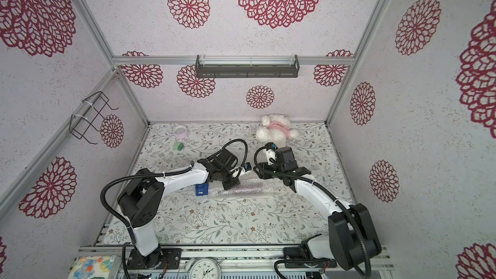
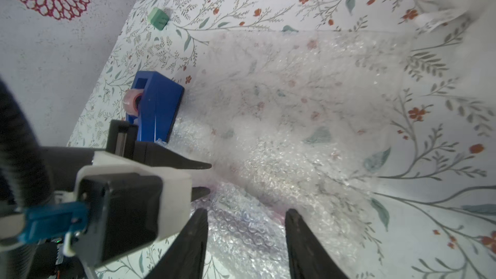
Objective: Wrap wine bottles in bubble wrap
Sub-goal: Wrap the wine bottle in bubble wrap.
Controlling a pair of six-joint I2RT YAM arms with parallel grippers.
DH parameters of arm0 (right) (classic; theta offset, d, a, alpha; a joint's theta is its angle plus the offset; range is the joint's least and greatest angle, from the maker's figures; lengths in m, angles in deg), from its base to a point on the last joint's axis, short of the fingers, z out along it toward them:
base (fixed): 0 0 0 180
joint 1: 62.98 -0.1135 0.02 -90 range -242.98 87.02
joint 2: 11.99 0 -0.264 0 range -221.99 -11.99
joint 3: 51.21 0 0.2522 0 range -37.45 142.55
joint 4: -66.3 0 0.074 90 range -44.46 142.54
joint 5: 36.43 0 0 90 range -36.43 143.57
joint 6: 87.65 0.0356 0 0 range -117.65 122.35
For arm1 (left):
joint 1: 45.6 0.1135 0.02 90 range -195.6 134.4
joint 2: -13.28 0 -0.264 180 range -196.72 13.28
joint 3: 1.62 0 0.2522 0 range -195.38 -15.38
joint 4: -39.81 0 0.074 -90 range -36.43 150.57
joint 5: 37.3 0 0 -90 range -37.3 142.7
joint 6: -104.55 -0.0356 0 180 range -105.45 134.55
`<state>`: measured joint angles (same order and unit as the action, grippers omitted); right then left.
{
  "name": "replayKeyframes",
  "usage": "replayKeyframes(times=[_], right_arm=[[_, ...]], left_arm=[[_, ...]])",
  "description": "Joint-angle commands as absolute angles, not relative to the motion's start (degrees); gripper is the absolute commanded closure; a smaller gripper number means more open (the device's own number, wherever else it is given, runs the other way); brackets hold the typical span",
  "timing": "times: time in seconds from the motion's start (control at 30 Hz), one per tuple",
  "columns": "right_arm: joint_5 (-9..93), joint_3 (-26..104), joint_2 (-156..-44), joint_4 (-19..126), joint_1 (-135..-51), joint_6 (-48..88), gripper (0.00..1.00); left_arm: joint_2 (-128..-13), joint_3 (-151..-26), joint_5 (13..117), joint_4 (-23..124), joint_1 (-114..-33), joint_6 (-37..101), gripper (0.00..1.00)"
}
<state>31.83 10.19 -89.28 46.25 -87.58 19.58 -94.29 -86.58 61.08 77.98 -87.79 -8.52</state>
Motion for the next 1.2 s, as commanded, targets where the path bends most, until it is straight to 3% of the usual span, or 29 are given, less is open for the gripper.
replayKeyframes(times=[0.0,0.43,1.17], right_arm=[[30.1,11.5,-92.6,46.0,-89.1,20.2,0.55],[31.6,18.6,-106.1,40.2,-89.3,17.0,0.58],[33.5,17.1,-109.3,35.2,-89.4,14.6,0.59]], left_arm=[[-96.0,-86.4,63.2,79.0,-87.9,-8.1,0.70],[-95.6,-85.2,62.6,78.1,-88.6,-7.9,0.63],[-82.2,-80.9,59.2,70.9,-87.6,-8.5,0.39]])
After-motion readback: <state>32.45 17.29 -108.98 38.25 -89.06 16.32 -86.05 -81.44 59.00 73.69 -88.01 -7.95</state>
